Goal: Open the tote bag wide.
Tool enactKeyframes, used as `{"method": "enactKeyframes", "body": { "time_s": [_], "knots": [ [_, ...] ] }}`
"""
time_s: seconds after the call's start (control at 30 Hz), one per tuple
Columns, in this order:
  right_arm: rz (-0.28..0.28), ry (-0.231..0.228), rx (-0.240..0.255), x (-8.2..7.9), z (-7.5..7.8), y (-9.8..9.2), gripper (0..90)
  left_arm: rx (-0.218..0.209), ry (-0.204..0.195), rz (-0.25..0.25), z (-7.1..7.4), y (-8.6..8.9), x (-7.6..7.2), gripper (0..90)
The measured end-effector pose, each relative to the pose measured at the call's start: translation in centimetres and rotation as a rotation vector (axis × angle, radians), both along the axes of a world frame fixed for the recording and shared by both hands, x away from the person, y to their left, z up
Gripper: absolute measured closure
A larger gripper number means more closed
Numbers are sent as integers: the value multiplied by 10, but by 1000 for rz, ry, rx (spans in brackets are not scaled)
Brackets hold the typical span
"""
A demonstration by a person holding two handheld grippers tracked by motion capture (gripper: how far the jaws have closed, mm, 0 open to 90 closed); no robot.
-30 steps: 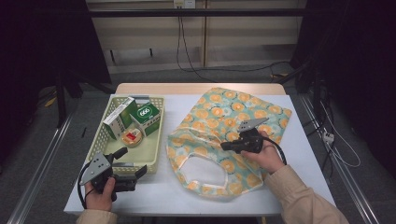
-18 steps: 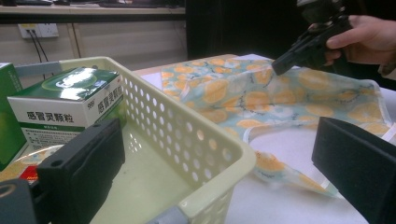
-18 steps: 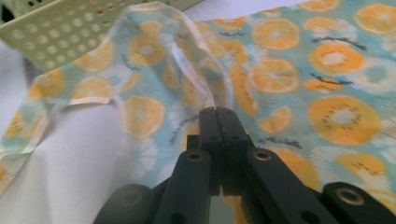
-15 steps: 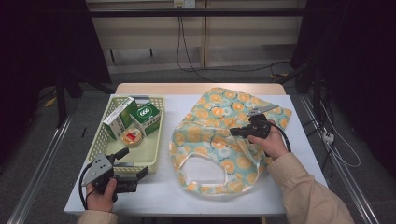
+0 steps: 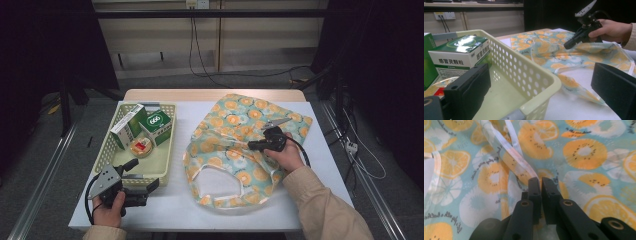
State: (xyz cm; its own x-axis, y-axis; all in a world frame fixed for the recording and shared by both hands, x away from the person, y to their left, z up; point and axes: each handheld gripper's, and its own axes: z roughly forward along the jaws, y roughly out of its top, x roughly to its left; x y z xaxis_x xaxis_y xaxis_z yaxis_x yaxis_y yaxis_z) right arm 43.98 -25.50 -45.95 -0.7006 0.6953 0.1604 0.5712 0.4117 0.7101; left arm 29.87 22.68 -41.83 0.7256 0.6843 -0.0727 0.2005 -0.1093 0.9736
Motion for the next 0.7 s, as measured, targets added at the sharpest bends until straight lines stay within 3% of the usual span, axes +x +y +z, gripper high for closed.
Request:
{"method": "enactKeyframes", "body": {
  "time_s": [0.27, 0.53, 0.7],
  "knots": [
    [55, -25, -26, -9, 1, 13, 778, 5, 0, -4, 0, -2, 0, 24],
    [83, -44, 16, -17, -3, 30, 519, 3, 1, -3, 0, -1, 1, 24],
    [112, -64, -8, -23, -3, 42, 420, 9, 0, -6, 0, -1, 1, 24]
  ]
}}
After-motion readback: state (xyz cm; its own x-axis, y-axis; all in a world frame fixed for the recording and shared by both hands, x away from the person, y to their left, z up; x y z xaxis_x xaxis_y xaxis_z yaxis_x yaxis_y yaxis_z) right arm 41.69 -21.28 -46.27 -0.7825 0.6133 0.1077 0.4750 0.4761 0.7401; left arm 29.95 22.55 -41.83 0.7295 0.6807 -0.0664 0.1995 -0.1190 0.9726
